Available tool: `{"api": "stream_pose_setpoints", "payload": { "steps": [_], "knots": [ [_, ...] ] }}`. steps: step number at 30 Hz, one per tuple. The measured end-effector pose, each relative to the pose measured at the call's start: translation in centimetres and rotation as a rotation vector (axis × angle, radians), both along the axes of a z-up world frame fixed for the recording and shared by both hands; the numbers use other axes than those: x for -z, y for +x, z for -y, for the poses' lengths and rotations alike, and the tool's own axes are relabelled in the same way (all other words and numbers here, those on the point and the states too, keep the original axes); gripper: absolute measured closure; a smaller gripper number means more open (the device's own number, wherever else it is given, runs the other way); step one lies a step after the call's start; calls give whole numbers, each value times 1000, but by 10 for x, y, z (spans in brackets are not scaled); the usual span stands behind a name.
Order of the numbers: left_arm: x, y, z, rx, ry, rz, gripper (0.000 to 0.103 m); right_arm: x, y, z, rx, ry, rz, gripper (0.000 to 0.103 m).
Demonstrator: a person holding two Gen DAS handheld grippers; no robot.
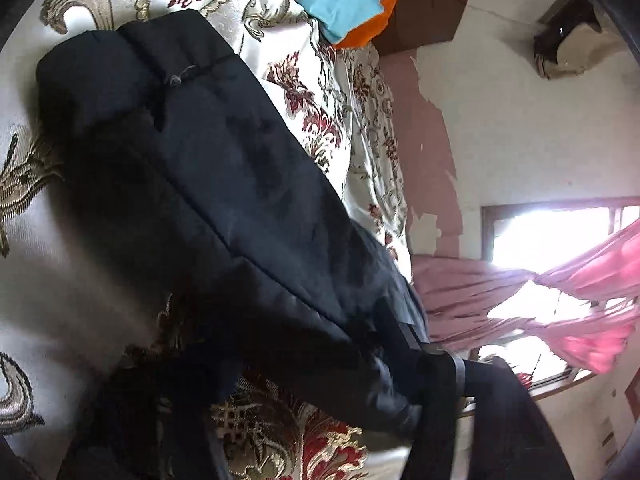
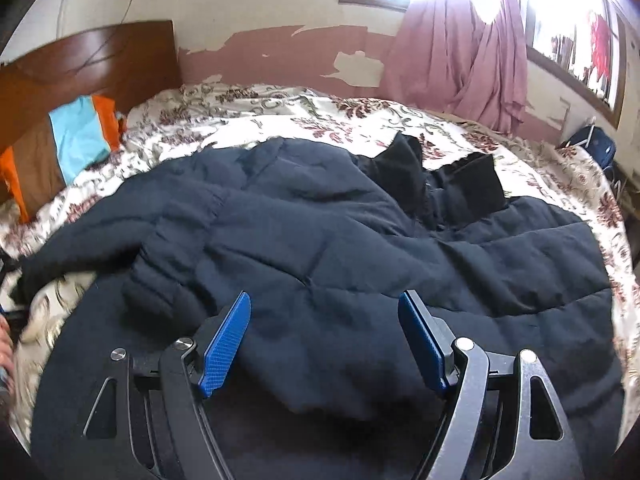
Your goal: Fold large clothes
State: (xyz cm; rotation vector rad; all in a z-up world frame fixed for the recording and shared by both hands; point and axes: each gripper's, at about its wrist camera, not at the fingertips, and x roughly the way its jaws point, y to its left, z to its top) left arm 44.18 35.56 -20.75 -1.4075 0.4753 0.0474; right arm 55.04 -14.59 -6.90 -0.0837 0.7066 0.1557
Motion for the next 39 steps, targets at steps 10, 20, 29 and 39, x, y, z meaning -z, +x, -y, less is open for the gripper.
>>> {"api": "stream_pose_setpoints", "payload": {
  "steps": [10, 20, 29, 39],
  "knots": [
    [-67, -2, -2, -85, 186, 138, 94, 10, 14, -23, -62, -95, -56, 32],
    [-215, -41, 96, -7, 694, 385, 94, -23, -26, 30, -107, 1, 0, 32],
    [-273, -43, 232, 303, 972, 541, 94, -40, -53, 128, -29, 71, 29, 32],
    [-216, -25, 385, 836, 1234, 439, 94, -4, -57, 240, 147, 214, -56, 31]
  ]
}}
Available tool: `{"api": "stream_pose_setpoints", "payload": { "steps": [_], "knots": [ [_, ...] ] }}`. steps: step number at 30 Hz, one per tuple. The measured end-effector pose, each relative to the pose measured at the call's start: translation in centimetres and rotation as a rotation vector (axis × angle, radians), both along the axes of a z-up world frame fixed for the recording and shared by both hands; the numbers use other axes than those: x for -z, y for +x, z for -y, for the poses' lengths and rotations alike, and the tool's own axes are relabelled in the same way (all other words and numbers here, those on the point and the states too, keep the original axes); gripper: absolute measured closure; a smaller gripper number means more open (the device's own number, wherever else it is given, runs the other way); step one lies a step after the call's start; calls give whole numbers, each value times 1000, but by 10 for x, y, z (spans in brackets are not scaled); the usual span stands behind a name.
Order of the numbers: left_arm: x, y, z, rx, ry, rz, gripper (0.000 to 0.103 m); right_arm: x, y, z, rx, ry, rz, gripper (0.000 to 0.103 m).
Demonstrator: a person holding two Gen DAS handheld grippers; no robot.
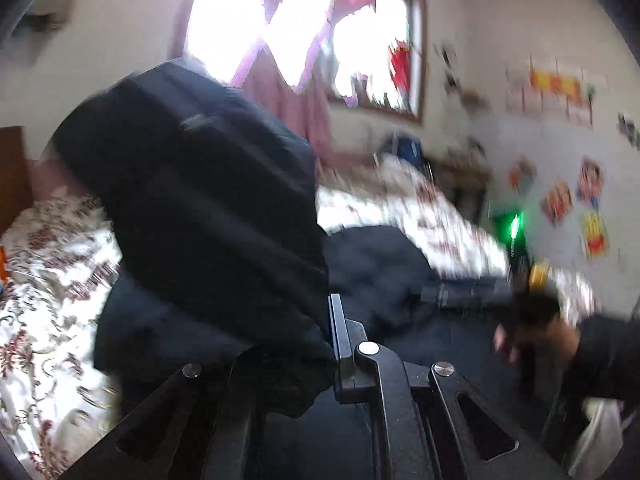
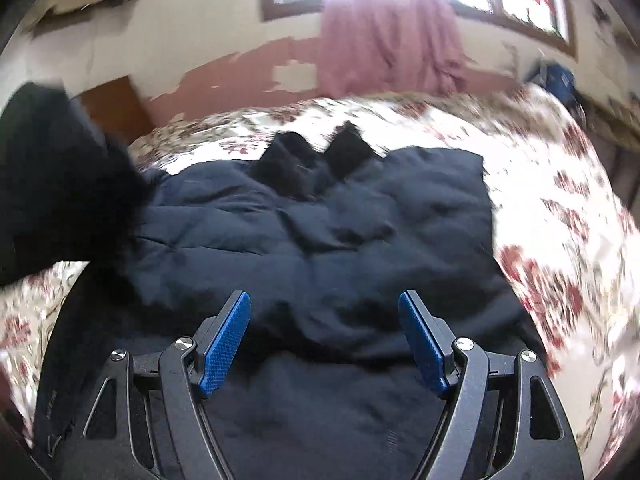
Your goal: Fold large clothes
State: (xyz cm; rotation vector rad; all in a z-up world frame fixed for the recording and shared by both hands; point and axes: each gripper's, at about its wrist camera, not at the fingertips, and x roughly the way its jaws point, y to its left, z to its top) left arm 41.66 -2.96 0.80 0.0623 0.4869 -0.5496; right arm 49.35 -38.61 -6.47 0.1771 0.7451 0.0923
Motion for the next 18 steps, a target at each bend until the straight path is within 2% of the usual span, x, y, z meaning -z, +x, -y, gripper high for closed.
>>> {"api": "stream_pose_setpoints", "payload": {
  "steps": [3, 6, 8, 12, 13, 15, 18],
  "knots": [
    [31, 6, 29, 24, 152, -66, 92, 18, -3, 27, 32, 61, -34, 31],
    [56, -2, 53, 45, 293, -91, 86, 32, -9, 46, 16, 193, -51, 31],
    [66, -10, 58, 79, 333, -92, 68, 37, -12, 51, -1, 250, -50, 31],
    [73, -33, 69, 125, 440, -36, 52, 45, -17, 54, -65, 368, -65, 31],
    [72, -36, 68, 139, 439, -31, 43, 47, -19, 50, -78, 380, -77, 30],
    [68, -43, 64, 173, 402, -40, 38, 53, -18, 41, -123, 388, -126, 30],
    [56, -51, 51, 235, 311, -48, 28, 65, -28, 20, -160, 298, -206, 30]
  ]
}}
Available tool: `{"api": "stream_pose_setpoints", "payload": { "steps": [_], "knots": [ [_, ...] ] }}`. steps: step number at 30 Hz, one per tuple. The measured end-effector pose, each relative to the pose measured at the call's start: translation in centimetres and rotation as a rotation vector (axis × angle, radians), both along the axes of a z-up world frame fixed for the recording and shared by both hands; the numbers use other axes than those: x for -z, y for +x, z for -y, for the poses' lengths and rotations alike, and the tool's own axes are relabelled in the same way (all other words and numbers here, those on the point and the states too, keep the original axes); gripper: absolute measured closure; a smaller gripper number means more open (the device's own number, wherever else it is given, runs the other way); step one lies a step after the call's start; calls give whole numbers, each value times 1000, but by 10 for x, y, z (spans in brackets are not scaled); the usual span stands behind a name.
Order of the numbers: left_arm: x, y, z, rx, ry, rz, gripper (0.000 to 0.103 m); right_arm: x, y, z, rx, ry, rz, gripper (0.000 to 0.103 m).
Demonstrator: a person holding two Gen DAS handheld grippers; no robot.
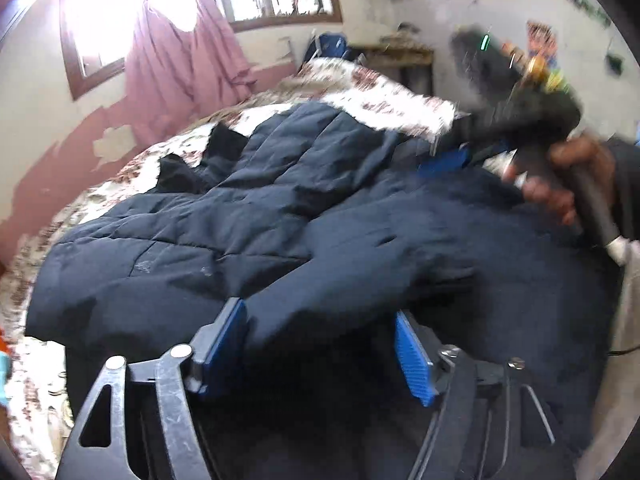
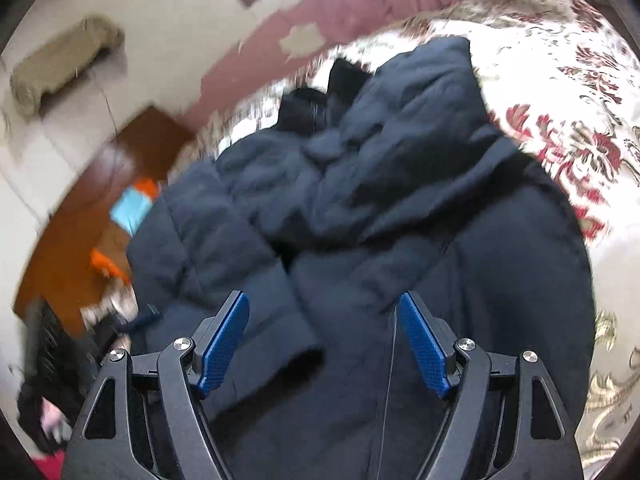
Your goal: Fold large clothes
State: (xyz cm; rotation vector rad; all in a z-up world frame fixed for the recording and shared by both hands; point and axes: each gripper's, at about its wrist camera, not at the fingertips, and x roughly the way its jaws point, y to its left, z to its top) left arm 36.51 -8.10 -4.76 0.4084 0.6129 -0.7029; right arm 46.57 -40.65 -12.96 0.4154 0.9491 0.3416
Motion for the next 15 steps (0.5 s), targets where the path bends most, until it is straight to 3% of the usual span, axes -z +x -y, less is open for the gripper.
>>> {"api": "stream_pose_setpoints", "payload": {
  "steps": [4, 7, 9, 11, 12, 14, 15],
  "knots": [
    [-17, -3, -22, -14, -111, 16, 19, 5, -8, -20, -30, -63, 8, 30],
    [-23, 7, -39, -96, -167, 36, 17, 1, -12, -30, -58, -37, 30, 30],
    [-27, 15, -54, -182, -178, 65, 16, -3, -15, -41, -88, -74, 45, 35],
    [-28, 25, -70, -282, -172, 85, 15, -7, -14, -54, -105, -123, 66, 55],
    [-28, 30, -77, -329, -166, 93, 15, -9, -13, -58, -105, -153, 78, 59],
    [-28, 41, -93, -424, -167, 101, 15, -18, -16, -58, -103, -183, 104, 93],
    [-28, 46, -102, -467, -177, 97, 15, -23, -15, -58, -99, -186, 126, 95]
  ]
}}
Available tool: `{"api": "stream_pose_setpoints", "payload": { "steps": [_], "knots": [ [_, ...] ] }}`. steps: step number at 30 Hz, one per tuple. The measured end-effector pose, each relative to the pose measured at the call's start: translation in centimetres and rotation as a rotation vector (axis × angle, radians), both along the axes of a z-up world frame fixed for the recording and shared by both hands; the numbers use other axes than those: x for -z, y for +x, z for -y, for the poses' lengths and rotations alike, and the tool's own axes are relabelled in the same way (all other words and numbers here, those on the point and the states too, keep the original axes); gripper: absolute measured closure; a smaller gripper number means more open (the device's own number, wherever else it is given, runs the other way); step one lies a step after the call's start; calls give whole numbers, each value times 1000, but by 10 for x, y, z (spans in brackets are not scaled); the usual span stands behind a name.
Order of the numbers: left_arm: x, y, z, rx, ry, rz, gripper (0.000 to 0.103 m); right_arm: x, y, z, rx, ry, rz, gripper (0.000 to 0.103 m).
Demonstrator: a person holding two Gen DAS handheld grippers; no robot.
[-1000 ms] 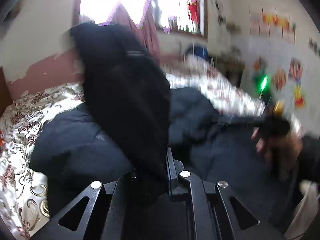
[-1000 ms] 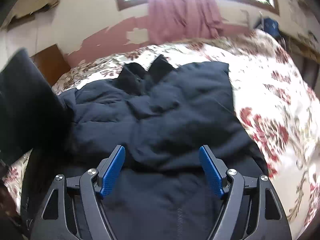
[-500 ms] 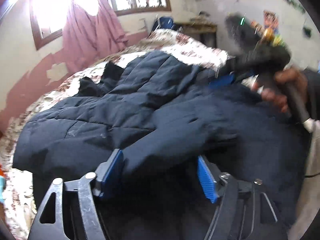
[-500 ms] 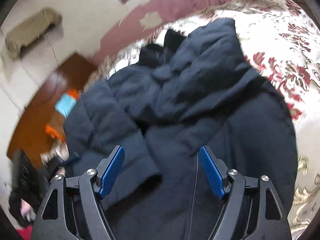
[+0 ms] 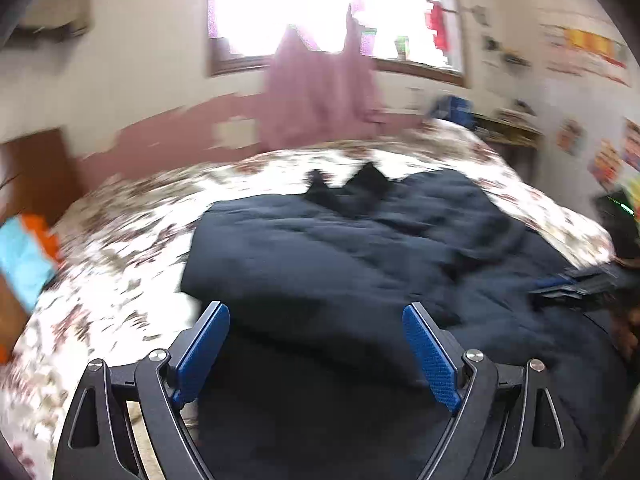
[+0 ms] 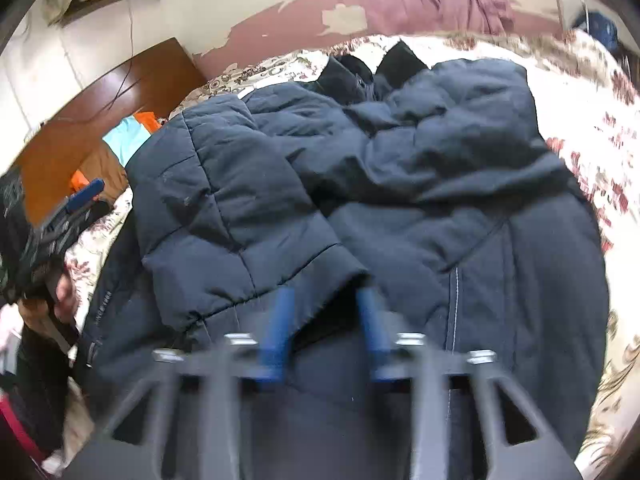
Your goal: Fold large clothes
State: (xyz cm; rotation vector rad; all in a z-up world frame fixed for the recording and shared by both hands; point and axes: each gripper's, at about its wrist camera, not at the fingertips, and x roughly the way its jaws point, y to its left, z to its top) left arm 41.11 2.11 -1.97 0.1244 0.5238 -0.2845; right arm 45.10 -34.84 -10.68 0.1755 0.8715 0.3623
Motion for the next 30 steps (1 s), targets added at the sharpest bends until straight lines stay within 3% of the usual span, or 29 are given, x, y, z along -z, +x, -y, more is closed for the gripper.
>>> {"api": "stream_pose_setpoints", "payload": {
  "steps": [1, 7, 10, 13, 18, 23, 27, 29, 30],
  "knots": [
    [0, 5, -9, -36, -21, -6, 15, -6, -1, 4, -7, 10, 15, 100],
    [-3, 33, -46, -154, -171, -55, 14, -67, 9, 31, 64, -85, 192, 100],
    [-5, 47, -48, -181, -185, -70, 14, -97, 28, 51, 119, -142, 257, 100],
    [-5, 60, -39, -182, -140, -77, 14, -114, 52, 73, 182, -199, 295, 100],
    [-2, 85, -15, -192, -45, -86, 14, -106, 95, 99, 259, -220, 278, 100],
    [1, 115, 8, -158, -38, -117, 14, -59, 125, 98, 272, -303, 212, 100],
    [8, 136, 40, -101, 16, -131, 14, -50, 123, 77, 278, -379, 261, 89],
    [15, 148, 60, -75, 49, -159, 14, -51, 120, 64, 220, -382, 308, 60],
    [19, 153, 69, -71, 63, -171, 14, -51, 119, 61, 197, -376, 318, 58]
  ]
}}
